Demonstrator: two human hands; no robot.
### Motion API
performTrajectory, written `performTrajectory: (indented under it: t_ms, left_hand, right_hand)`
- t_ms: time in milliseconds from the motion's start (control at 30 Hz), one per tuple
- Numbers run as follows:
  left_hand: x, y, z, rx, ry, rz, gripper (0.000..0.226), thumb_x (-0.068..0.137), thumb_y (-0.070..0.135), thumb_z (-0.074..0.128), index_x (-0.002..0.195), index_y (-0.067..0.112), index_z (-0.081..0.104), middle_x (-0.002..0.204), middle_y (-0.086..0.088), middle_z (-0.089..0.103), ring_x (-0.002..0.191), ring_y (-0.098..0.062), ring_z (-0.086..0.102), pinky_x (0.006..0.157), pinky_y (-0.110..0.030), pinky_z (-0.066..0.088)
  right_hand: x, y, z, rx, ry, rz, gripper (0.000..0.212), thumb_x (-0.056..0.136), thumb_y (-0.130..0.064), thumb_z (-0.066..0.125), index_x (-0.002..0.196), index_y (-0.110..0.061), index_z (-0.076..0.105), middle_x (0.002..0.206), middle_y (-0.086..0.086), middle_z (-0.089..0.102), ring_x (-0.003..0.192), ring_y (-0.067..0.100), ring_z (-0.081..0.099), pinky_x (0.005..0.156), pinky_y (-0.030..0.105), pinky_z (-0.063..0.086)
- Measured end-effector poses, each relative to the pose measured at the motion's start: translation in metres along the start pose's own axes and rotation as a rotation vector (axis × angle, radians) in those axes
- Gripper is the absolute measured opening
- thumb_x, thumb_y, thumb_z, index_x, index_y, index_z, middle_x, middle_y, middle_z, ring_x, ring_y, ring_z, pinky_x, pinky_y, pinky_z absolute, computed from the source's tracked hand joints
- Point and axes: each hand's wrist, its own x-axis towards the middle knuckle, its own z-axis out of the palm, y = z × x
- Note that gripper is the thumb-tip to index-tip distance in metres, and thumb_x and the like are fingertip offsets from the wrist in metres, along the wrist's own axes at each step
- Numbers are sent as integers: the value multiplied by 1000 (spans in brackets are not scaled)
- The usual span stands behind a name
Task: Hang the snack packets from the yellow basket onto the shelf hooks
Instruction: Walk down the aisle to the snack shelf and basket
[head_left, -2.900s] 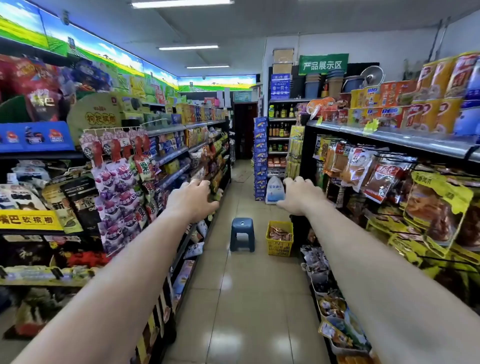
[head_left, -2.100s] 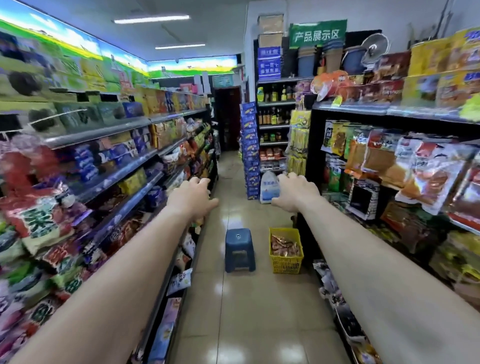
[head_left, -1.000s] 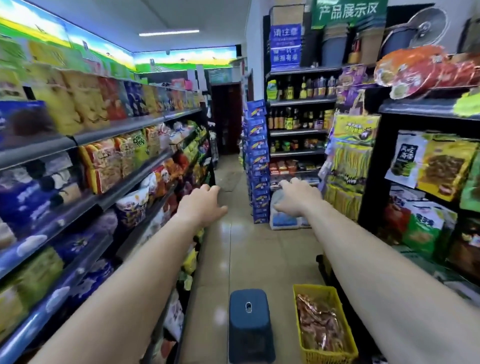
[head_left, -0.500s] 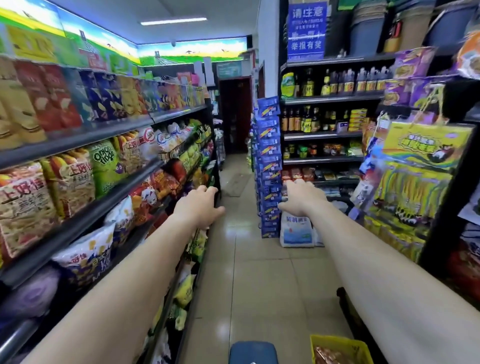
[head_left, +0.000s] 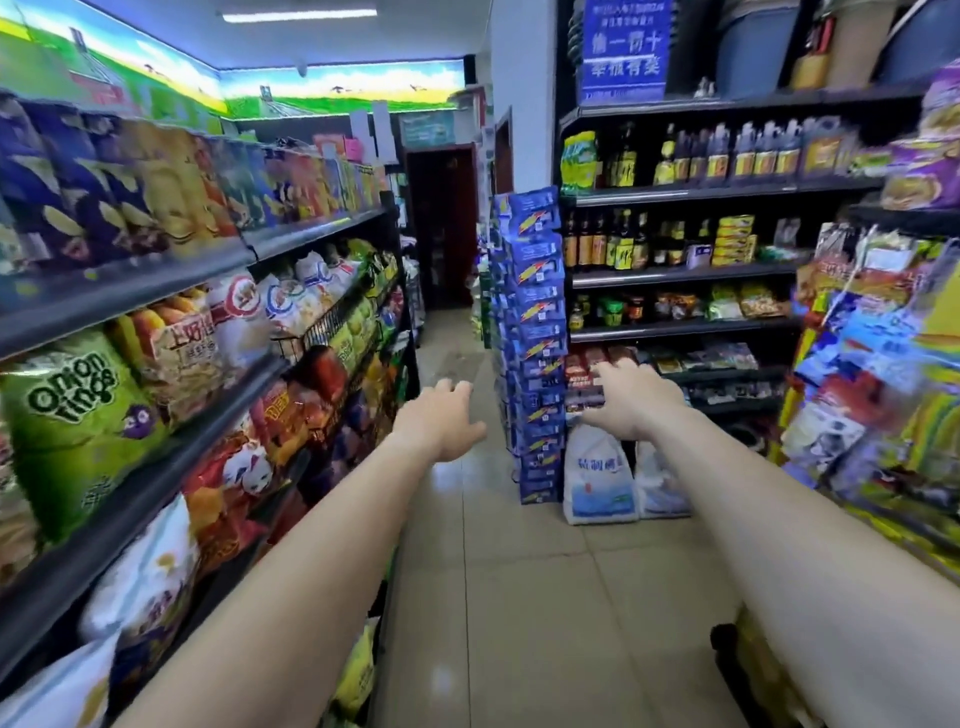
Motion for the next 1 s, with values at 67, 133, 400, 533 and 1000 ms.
performTrajectory:
  t_ms: [67,133,400,533,1000]
  left_hand:
    - [33,3,6,-4,-16,24,64,92,55,51,145,21,40,142,-8,46,125,-31,51,94,-50,51]
    - [64,10,13,-16,-18,43,65,91,57,52,145,20,40,143,-8,45,124,-31,52,94,-49,51]
    - [178,78,30,-65,13,83,66,90,54,55,144,20,40,140,-9,48,123,-33,52,94,-48,50]
    - [235,128,29,-95,19,124,70,91,56,54,149,21,36,145,-9,45,125,-33,53,95,-50,51]
    - [475,280,78,-150,-56,651,71,95,54,51,153,19,31,150,-11,41,130,-33,49,101,-48,47]
  right_hand:
    - [25,5,6,-18,-2,1,73,79,-68,59,135,-25,42,136,7,48,124,33,48,92,48,48]
    - [48,16,11,-18,-2,16,70,81,-66,59,135,-25,42,138,7,47,125,32,47,93,48,48]
    - [127,109,21,-33,-2,59,69,84,-57,59,141,-23,39,141,9,44,127,33,45,92,48,48]
    - [162,168,13,-32,-10,98,70,84,-57,59,141,-22,39,141,9,43,127,34,44,90,47,47]
    - [243,297,18,-111,15,554,69,88,-54,58,143,-19,35,142,13,39,128,39,42,95,52,46]
